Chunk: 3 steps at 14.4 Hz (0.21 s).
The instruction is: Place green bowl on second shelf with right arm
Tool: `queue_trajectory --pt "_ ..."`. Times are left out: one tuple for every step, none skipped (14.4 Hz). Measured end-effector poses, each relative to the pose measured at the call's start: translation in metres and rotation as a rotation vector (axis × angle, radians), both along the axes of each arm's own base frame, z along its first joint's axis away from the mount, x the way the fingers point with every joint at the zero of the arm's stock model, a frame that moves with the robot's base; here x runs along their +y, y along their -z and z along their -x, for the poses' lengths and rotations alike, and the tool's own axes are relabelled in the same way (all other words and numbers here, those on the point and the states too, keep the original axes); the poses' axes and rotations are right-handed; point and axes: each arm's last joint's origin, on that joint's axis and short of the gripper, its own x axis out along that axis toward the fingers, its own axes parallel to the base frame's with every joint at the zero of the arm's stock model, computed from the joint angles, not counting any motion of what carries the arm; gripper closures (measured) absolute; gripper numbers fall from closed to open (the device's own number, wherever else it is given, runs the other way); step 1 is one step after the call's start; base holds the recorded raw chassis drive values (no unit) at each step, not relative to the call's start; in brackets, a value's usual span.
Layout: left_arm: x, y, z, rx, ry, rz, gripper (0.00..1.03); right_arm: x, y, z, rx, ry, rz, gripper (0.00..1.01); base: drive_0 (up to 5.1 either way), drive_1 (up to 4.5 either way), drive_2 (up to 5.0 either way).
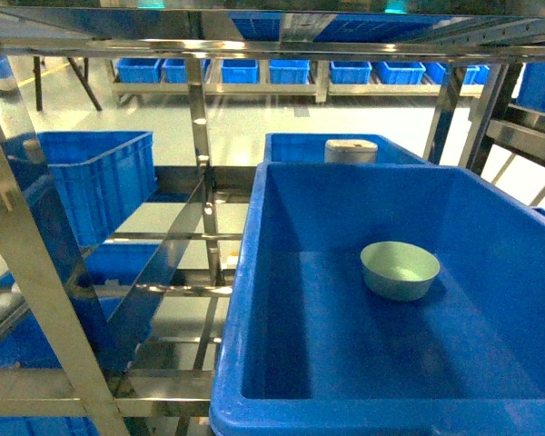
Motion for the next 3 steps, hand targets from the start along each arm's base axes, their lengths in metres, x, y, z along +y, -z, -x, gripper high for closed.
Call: queue_trajectory --pt "0.0000 0.0000 0.0000 0.000 0.000 0.000 0.05 0.0000 0.0000 0.0000 0.000 0.000 0.000 0.03 0.0 0.00 0.0" --pt "0.0000 0.0000 0.0000 0.000 0.000 0.000 0.05 0.0000 0.0000 0.0000 0.000 0.000 0.000 0.03 0.0 0.00 0.0" --pt "0.0000 0.0000 0.0000 0.000 0.000 0.000 0.05 0.0000 0.0000 0.0000 0.000 0.000 0.000 0.03 0.0 0.00 0.0"
